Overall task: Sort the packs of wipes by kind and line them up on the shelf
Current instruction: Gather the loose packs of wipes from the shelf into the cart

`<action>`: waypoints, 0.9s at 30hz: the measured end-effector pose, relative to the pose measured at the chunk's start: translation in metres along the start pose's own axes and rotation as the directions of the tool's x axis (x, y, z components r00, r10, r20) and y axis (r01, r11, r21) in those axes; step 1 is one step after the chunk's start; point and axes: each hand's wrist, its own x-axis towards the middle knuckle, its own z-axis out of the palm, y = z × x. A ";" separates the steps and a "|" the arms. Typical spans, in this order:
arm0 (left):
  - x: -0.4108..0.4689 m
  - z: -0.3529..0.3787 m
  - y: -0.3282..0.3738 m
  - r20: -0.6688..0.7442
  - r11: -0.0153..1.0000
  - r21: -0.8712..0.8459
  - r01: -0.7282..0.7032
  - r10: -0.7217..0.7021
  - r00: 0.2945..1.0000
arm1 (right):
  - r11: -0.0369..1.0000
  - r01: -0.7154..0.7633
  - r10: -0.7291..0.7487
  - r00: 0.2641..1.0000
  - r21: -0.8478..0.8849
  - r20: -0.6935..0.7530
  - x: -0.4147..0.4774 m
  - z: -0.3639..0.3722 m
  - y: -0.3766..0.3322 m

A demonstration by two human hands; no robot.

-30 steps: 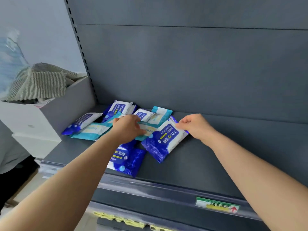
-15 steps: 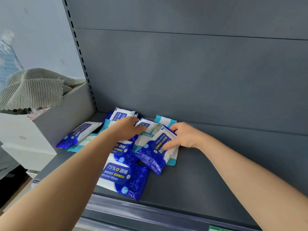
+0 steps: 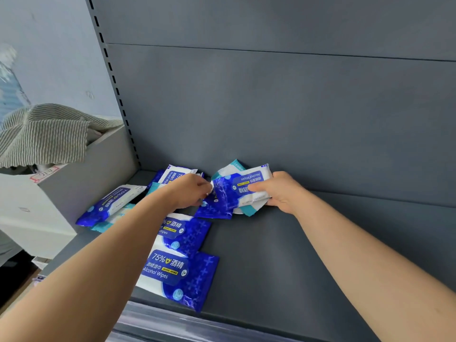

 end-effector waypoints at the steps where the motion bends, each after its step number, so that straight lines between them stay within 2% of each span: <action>1: 0.002 0.002 -0.001 -0.012 0.999 -0.032 0.005 -0.005 1.000 | 1.000 0.000 0.000 1.000 0.002 -0.010 0.003 0.002 0.000; 5: 0.001 0.006 0.000 -0.007 0.963 -0.261 0.066 -0.070 0.998 | 1.000 0.003 -0.004 1.000 -0.026 -0.026 0.011 0.004 0.004; 7: 0.003 0.008 0.003 -0.016 0.949 -0.304 0.082 -0.091 0.996 | 1.000 0.019 -0.020 0.999 -0.024 -0.029 0.012 0.004 0.003; 10: 0.007 0.018 0.009 -0.026 0.950 -0.298 0.095 -0.107 0.994 | 0.999 0.022 -0.023 1.000 0.036 0.011 0.008 0.003 0.001; 15: 0.012 0.035 0.011 -0.110 0.989 -0.120 0.084 -0.098 0.989 | 0.994 -0.013 0.004 0.996 0.106 0.086 -0.001 0.000 0.008; 19: 0.007 0.033 0.017 -0.134 0.967 -0.251 -0.027 -0.007 0.991 | 0.976 0.028 -0.054 0.991 0.214 0.119 -0.010 -0.002 0.003; 22: -0.006 0.017 0.015 -0.187 0.957 -0.275 -0.091 0.039 0.982 | 0.971 0.068 -0.104 0.984 0.229 0.148 -0.025 0.006 -0.012; 27: -0.036 -0.036 -0.001 -0.164 0.910 -0.406 -0.080 0.014 0.986 | 0.966 0.077 -0.129 0.971 0.248 0.201 -0.048 0.047 -0.033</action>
